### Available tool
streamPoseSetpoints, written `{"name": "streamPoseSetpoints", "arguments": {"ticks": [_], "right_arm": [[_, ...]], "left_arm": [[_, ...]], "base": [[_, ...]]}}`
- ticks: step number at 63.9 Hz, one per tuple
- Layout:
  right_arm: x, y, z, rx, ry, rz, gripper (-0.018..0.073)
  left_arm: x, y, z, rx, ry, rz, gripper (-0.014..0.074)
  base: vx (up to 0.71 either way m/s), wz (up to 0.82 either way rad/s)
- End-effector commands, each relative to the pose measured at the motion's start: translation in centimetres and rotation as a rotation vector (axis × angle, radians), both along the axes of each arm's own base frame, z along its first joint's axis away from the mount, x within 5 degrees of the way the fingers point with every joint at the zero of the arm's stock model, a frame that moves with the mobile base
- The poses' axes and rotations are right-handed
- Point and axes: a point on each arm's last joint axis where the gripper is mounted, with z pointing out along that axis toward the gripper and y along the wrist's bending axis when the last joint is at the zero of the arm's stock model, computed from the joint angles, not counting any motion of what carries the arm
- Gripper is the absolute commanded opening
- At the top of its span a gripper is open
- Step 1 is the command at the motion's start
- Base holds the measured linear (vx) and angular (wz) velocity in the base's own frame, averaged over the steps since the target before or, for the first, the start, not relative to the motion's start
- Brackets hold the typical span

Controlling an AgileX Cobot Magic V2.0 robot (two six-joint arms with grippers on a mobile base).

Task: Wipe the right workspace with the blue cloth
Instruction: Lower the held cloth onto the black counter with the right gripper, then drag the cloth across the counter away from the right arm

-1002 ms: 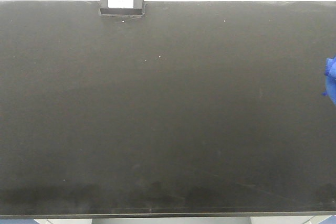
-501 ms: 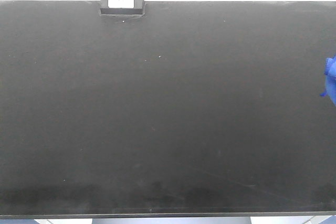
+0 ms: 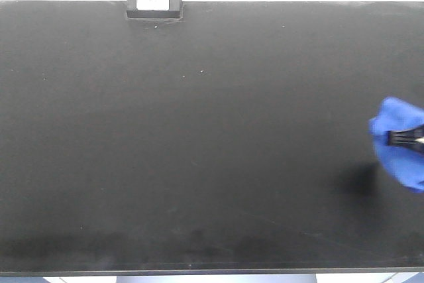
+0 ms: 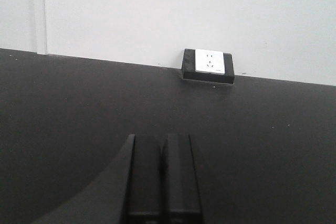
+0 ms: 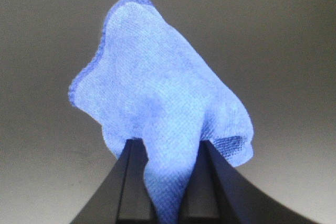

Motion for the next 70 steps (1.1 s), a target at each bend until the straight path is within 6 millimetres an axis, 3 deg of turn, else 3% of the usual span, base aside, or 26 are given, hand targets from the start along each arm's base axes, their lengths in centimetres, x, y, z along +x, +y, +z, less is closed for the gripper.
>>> {"name": "streamPoseSetpoints", "arguments": {"ticks": [1,12,23,30,39,45,50,57,70], "right_arm": [[2.3,0.1,-0.5,0.005,-0.064,0.026,-0.0008],[4.7,2.4,-4.0,0.068,-0.028,0.077,-0.0008],[5.7,7.9,-6.9,0.156,0.010,0.142,-0.0008],[5.3,12.2,-7.1,0.162,-0.026,0.262,-0.0004],[4.1,17.7,-5.8,0.183,-0.111,0.432,-0.0002],[3.7,19.3,-5.3,0.205,-0.126,0.469,-0.0001],[3.8,19.0,-5.4,0.202,-0.127,0.459,0.0000],[5.0,15.9,-6.0,0.168,-0.112,0.375,0.0001],[7.3,4.5,-6.7,0.090,-0.016,0.088,0.0003]], "left_arm": [[0.0,-0.1,-0.2,-0.015,-0.064,-0.009,-0.0006],[0.0,-0.1,-0.2,-0.015,-0.064,-0.009,-0.0006],[0.0,-0.1,-0.2,-0.015,-0.064,-0.009,-0.0006],[0.0,-0.1,-0.2,-0.015,-0.064,-0.009,-0.0006],[0.0,-0.1,-0.2,-0.015,-0.064,-0.009,-0.0006],[0.0,-0.1,-0.2,-0.015,-0.064,-0.009,-0.0006],[0.0,-0.1,-0.2,-0.015,-0.064,-0.009,-0.0006],[0.0,-0.1,-0.2,-0.015,-0.064,-0.009,-0.0006],[0.0,-0.1,-0.2,-0.015,-0.064,-0.009,-0.0006]], "base": [[0.00,0.00],[0.00,0.00],[0.00,0.00],[0.00,0.00],[0.00,0.00],[0.00,0.00],[0.00,0.00],[0.00,0.00],[0.00,0.00]]}}
